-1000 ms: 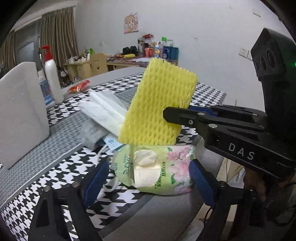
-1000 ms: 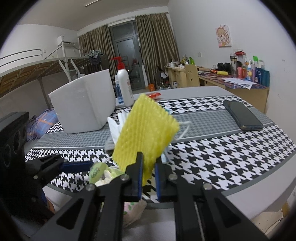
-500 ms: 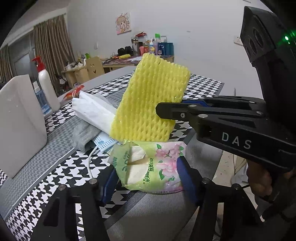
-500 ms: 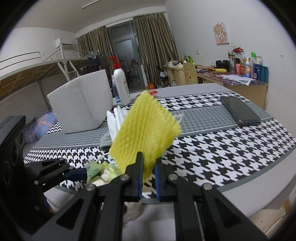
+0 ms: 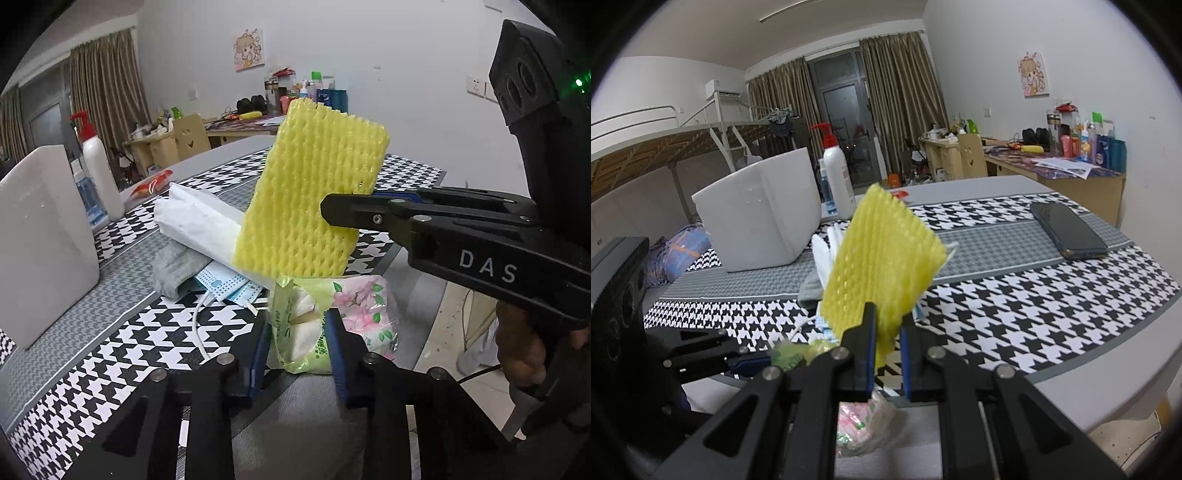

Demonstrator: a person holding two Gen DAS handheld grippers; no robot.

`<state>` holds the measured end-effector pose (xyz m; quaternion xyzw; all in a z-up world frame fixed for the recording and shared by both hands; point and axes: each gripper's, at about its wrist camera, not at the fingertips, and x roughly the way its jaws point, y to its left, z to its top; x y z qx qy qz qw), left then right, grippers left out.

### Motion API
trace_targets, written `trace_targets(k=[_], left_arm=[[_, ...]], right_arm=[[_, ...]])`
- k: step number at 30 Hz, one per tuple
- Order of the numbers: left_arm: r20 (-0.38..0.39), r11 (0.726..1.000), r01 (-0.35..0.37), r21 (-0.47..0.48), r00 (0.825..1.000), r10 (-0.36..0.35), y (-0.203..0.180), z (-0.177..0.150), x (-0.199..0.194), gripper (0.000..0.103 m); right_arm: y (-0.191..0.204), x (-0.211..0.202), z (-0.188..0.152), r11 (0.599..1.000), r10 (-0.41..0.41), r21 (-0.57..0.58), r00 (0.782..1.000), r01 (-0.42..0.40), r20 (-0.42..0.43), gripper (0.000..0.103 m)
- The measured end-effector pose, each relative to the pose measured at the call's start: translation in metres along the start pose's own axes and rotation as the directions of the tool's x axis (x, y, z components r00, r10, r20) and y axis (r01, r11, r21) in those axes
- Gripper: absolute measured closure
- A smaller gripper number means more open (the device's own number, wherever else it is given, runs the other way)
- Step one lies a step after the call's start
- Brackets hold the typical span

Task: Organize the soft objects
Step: 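Grasp the floral tissue packet with the left gripper while the right gripper holds the yellow net, then carry the tissue packet and yellow net over the white foam box with both grippers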

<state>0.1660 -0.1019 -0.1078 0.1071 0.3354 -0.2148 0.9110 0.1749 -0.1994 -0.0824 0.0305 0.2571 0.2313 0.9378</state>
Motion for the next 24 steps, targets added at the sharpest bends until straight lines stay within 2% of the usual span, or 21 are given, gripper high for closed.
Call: trace_targets(k=[3, 11, 13, 24], left_arm=[[0.003, 1.0, -0.006, -0.01, 1.0, 0.006, 0.001, 0.0, -0.001, 0.082], [0.022, 1.0, 0.022, -0.01, 1.0, -0.022, -0.002, -0.001, -0.013, 0.088], [0.033, 0.999, 0.031, -0.012, 0.999, -0.03, -0.002, 0.0, -0.017, 0.098], [0.062, 0.998, 0.047, -0.036, 0.997, -0.044, 0.005, -0.001, -0.029, 0.102]], right_arm=[[0.001, -0.001, 0.001, 1.0, -0.004, -0.005, 1.0, 0.004, 0.003, 0.089], [0.004, -0.006, 0.004, 1.0, -0.011, -0.012, 1.0, 0.011, 0.012, 0.089], [0.006, -0.007, 0.005, 1.0, -0.011, -0.015, 1.0, 0.012, 0.019, 0.089], [0.011, -0.011, 0.01, 0.999, -0.032, -0.03, 0.999, 0.032, 0.026, 0.092]])
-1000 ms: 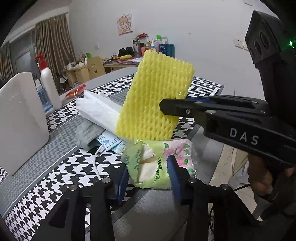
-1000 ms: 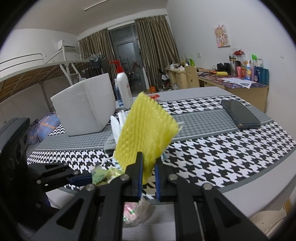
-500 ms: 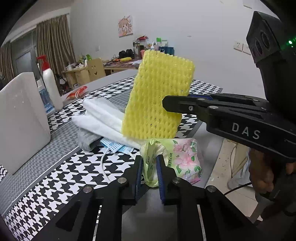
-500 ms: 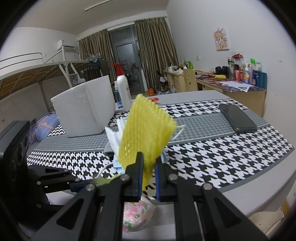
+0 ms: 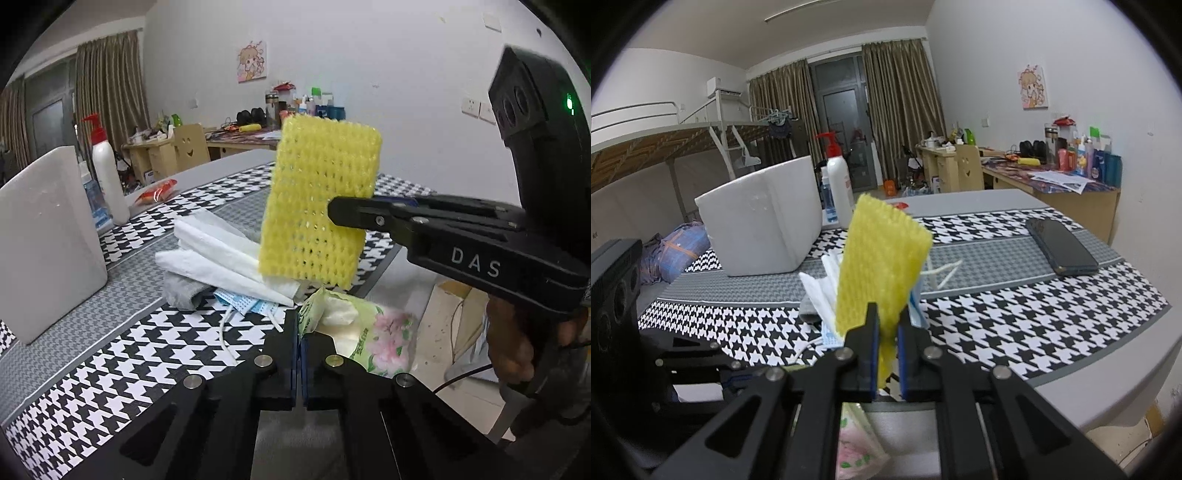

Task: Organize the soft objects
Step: 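Carry the tissue packet and yellow net over the white foam box with both grippers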

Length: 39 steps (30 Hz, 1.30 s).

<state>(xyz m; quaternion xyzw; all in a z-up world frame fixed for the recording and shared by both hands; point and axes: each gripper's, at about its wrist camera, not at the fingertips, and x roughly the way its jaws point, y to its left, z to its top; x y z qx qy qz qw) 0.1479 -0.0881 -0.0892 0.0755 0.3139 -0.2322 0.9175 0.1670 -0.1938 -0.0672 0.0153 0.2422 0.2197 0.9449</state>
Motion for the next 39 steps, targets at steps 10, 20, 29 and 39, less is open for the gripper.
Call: trace_targets(k=[10, 20, 29, 39], left_arm=[[0.074, 0.999, -0.045, -0.005, 0.996, 0.045, 0.011, 0.01, -0.029, 0.102], [0.141, 0.99, -0.13, -0.046, 0.981, 0.136, 0.032, 0.018, -0.06, 0.102], [0.187, 0.979, -0.19, -0.079, 0.961, 0.202, 0.046, 0.026, -0.086, 0.102], [0.218, 0.959, -0.246, -0.143, 0.937, 0.273, 0.065, 0.028, -0.105, 0.102]], right_arm=[[0.013, -0.012, 0.012, 0.999, -0.015, -0.043, 0.999, 0.017, 0.048, 0.093], [0.029, -0.026, 0.022, 0.996, -0.01, -0.087, 0.995, 0.018, 0.1, 0.093], [0.042, -0.037, 0.033, 0.995, 0.005, -0.104, 0.987, 0.012, 0.163, 0.093], [0.059, -0.039, 0.041, 0.987, 0.006, -0.158, 0.979, 0.027, 0.206, 0.093]])
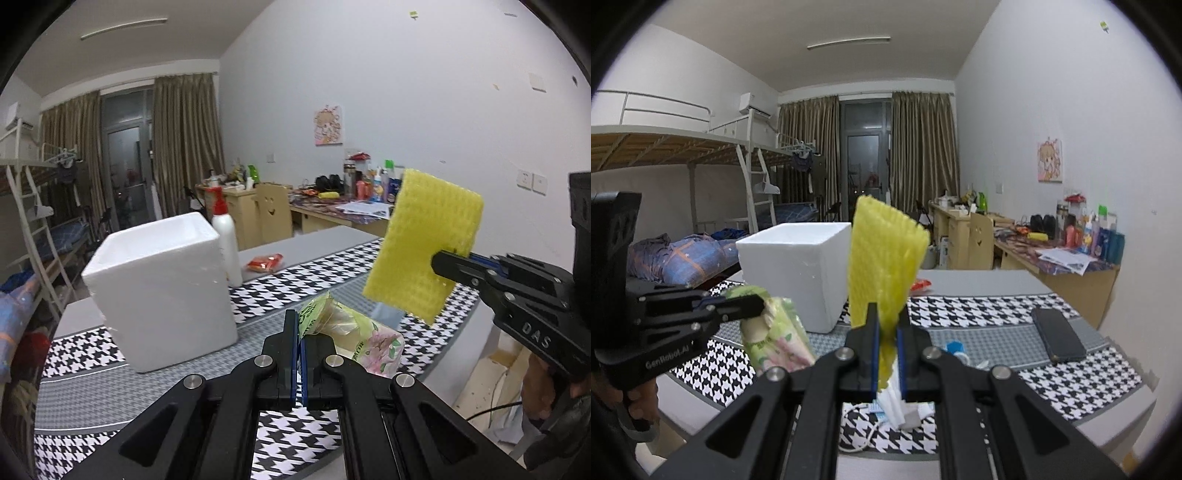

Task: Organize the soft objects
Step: 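Carry the tissue packet and yellow net over the white foam box with both grippers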

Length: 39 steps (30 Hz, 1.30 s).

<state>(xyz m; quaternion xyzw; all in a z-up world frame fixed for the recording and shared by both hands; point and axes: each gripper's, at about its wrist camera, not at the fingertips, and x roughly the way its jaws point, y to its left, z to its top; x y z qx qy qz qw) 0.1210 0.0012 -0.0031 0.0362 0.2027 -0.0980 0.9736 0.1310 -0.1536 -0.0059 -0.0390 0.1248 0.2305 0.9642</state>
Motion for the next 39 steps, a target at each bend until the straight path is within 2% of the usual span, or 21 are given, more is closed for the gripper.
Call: trace_targets(k=[9, 15, 21, 39], left_arm=[[0.013, 0.999, -0.045, -0.027, 0.999, 0.045, 0.016, 0.011, 0.002, 0.102], [0.022, 0.997, -0.066, -0.044, 0.997, 0.067, 0.026, 0.015, 0.0, 0.102], [0.045, 0.995, -0.09, -0.048, 0.995, 0.092, 0.036, 0.023, -0.006, 0.102], [0.104, 0.979, -0.19, -0.076, 0.975, 0.197, 0.063, 0.048, -0.009, 0.102]], right_arm=[[0.009, 0.017, 0.012, 0.999, 0.034, -0.001, 0.999, -0.034, -0.027, 0.093], [0.019, 0.018, 0.018, 0.998, 0.058, 0.006, 0.998, -0.058, -0.014, 0.093], [0.027, 0.026, 0.024, 0.999, 0.053, 0.007, 0.998, -0.053, -0.03, 0.093], [0.038, 0.046, 0.053, 0.997, 0.072, -0.019, 0.997, -0.073, -0.028, 0.093]])
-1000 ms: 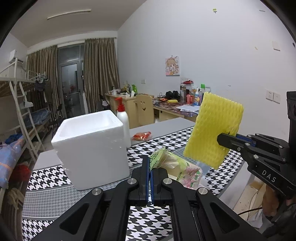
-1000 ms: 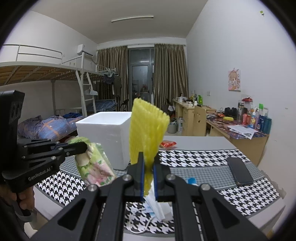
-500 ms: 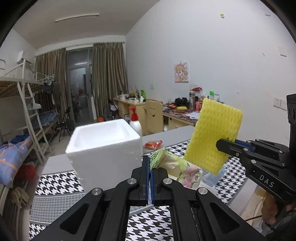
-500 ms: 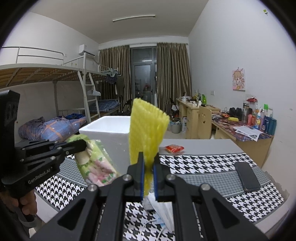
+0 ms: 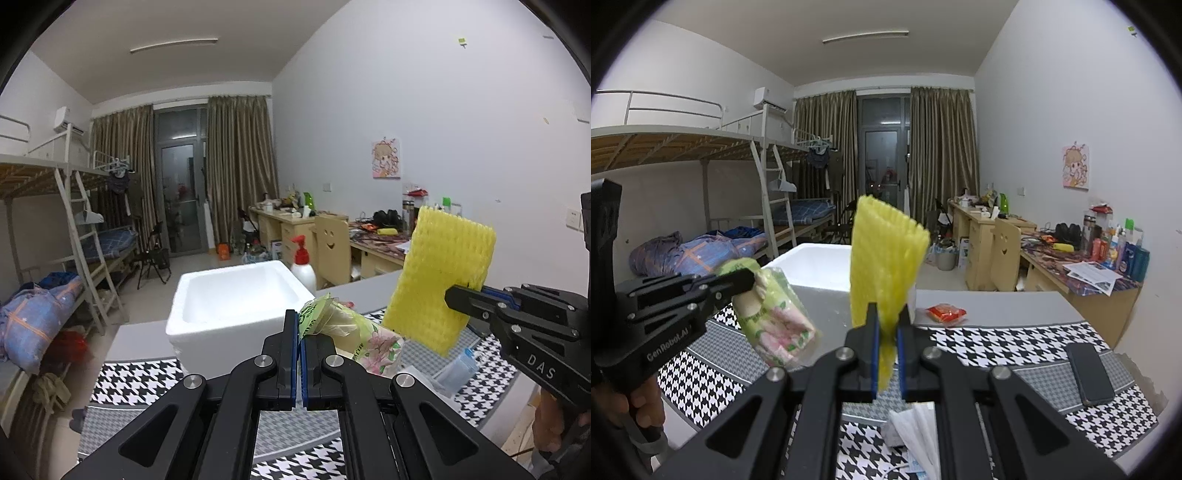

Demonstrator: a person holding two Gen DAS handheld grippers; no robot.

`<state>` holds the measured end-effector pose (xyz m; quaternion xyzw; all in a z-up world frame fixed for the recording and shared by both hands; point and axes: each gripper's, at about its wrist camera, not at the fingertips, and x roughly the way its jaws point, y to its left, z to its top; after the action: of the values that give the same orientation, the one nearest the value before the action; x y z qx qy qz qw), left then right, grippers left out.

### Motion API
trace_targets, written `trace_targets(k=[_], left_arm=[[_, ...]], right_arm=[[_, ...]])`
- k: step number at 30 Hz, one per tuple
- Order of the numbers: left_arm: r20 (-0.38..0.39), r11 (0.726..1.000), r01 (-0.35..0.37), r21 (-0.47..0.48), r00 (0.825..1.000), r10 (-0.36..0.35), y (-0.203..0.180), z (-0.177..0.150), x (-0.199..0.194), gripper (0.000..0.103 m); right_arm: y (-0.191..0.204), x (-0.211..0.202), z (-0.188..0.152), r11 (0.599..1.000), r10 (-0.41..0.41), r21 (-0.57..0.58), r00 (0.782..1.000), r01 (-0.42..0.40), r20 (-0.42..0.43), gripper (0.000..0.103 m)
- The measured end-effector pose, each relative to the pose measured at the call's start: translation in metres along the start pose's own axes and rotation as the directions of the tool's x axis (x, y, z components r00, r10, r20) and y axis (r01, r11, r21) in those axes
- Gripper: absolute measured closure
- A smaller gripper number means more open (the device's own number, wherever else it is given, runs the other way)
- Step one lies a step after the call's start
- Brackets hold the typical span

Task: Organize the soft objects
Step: 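Carry the tissue packet and yellow net over the white foam box with both grippers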

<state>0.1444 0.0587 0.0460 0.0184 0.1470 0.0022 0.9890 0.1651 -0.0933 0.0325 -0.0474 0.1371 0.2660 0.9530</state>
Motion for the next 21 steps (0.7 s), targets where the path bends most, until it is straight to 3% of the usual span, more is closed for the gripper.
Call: trace_targets(k=[21], left_arm=[[0.051, 0.997, -0.078, -0.011, 0.996, 0.078, 0.016, 0.032, 0.012, 0.102]], right_arm=[[0.009, 0.024, 0.034, 0.999, 0.038, -0.036, 0.999, -0.037, 0.022, 0.093]])
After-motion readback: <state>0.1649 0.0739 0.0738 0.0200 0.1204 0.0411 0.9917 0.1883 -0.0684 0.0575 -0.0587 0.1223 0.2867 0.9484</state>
